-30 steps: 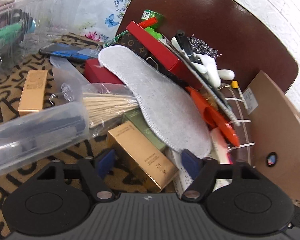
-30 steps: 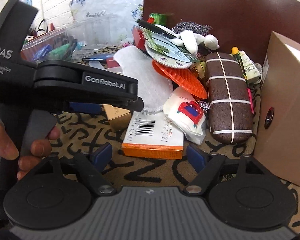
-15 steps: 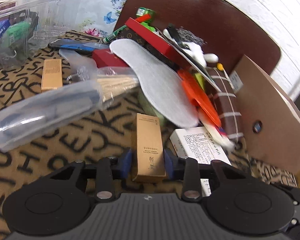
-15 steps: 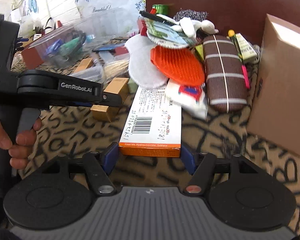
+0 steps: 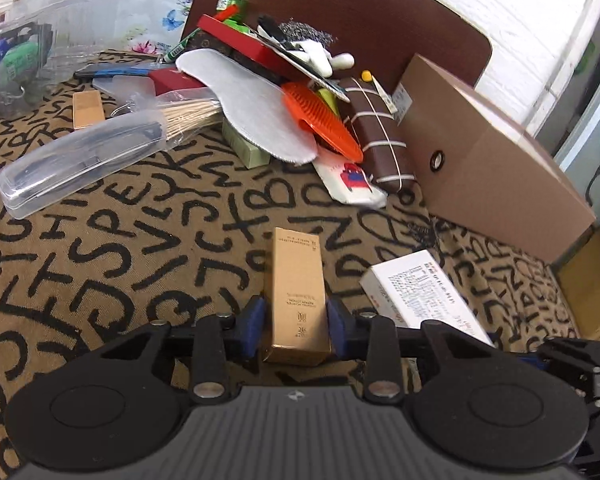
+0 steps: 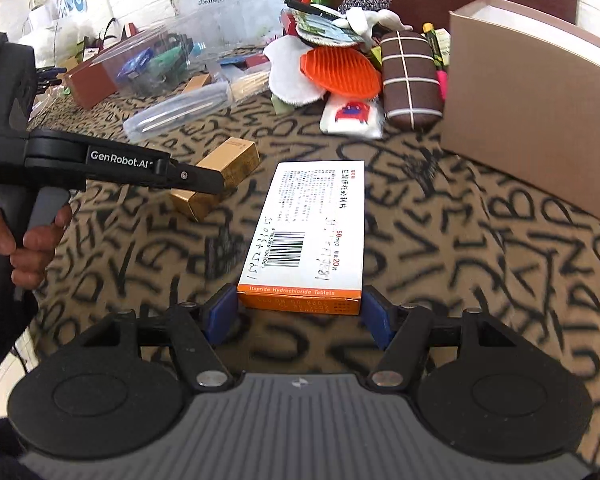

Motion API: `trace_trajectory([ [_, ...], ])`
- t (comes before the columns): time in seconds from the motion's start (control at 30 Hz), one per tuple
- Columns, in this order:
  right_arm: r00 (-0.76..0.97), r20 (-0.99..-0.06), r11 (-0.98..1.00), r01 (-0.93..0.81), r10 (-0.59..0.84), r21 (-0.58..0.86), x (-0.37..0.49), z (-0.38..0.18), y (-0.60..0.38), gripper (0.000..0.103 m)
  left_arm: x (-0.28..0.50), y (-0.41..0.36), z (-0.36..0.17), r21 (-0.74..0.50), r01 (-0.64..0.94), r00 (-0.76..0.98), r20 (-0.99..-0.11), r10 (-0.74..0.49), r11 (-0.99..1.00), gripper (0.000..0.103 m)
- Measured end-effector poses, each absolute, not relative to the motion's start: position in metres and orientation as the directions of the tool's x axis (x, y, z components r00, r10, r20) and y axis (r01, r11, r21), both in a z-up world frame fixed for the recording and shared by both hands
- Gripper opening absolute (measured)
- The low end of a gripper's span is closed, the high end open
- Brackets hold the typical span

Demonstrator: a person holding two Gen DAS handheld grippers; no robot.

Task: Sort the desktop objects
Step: 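Grasp the tan cosmetic box with the left tool while the right tool grasps the white medicine box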

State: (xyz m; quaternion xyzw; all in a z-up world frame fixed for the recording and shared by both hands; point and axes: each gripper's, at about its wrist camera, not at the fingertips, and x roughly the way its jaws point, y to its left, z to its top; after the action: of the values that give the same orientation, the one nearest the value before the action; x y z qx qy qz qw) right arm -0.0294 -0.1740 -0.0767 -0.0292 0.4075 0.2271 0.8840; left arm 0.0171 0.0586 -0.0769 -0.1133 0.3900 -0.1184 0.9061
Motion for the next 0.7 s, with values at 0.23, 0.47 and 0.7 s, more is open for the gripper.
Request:
trace_trajectory([
  [0.23, 0.640, -0.702, 0.916, -0.398, 0.311, 0.043, -0.024, -0.068, -0.166, 0.078, 0.030, 0.046, -0.078, -0.264, 0.107, 0.664, -0.699, -0.267, 0.958, 0.057],
  [0.47, 0.626, -0.720, 0.911, -0.411, 0.298, 0.020, -0.007, -0.076, -0.151, 0.077, 0.033, 0.042, -0.079, -0.220, 0.123, 0.665, -0.705, -0.245, 0.968, 0.033],
  [0.7, 0.620, -0.728, 0.915, -0.404, 0.292, 0.023, 0.004, -0.084, -0.146, 0.074, 0.038, 0.034, -0.080, -0.187, 0.134, 0.670, -0.707, -0.228, 0.973, 0.038],
])
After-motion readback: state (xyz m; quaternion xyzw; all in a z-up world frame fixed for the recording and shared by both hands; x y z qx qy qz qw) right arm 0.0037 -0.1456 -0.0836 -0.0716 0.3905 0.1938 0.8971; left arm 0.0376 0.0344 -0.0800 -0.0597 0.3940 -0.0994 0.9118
